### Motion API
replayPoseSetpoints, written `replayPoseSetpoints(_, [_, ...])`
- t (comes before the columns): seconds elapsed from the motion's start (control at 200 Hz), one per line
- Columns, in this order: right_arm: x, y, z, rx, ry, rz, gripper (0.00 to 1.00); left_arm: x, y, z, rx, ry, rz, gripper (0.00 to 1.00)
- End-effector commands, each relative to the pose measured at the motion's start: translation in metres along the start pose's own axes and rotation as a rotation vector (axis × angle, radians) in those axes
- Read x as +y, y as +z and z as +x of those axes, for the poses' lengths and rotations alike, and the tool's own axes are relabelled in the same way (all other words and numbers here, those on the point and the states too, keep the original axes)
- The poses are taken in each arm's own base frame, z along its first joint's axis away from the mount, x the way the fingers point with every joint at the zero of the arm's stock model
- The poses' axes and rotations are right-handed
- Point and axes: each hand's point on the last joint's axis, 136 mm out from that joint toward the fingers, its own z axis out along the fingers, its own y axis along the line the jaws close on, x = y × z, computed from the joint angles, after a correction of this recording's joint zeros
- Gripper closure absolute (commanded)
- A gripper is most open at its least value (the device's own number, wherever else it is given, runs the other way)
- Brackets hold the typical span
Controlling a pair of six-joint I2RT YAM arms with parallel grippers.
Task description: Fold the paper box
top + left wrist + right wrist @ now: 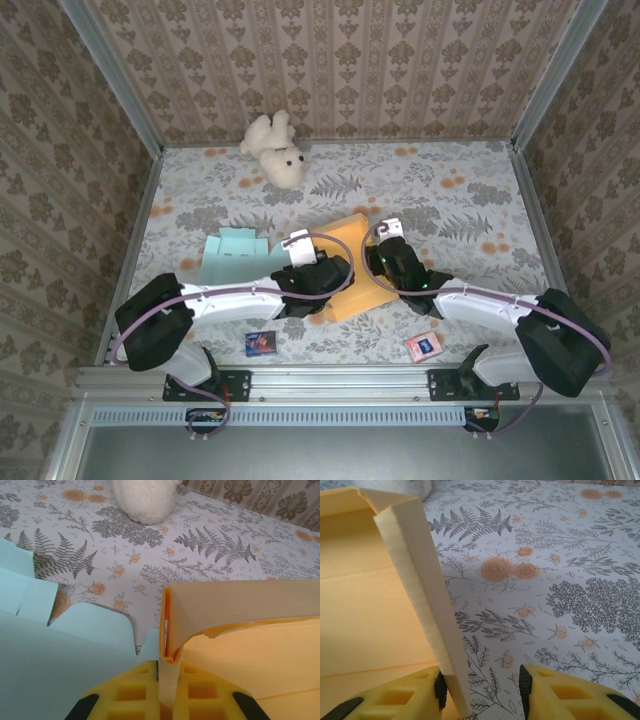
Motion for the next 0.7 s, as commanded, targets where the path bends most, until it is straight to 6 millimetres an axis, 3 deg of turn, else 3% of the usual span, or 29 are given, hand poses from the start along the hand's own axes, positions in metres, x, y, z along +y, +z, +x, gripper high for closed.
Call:
replayPoseSetpoints(0.0, [-0.006, 0.008, 0.000, 0.024, -0.040, 0.049, 0.56, 0.005, -0.004, -0.019, -0.053, -0.059, -0.004, 1.00])
replayPoseSetpoints(0.325, [-0.005, 0.027, 0.011, 0.045, -0.054, 0.089, 0.65, 0.006, -0.003, -0.016, -0.049, -0.055, -0.005, 1.00])
replayPoseSetpoints(0.47, [-0.028, 0.026, 0.020, 0.074, -0.085, 0.249, 0.69, 0.009, -0.001, -0.017, -0.067, -0.052, -0.034, 1.00])
replayPoseSetpoints(0.695, [-0.056, 0.006, 0.013, 0.031, -0.101, 0.425, 0.75, 0.006, 0.006, -0.015, -0.061, -0.038, -0.054, 1.00])
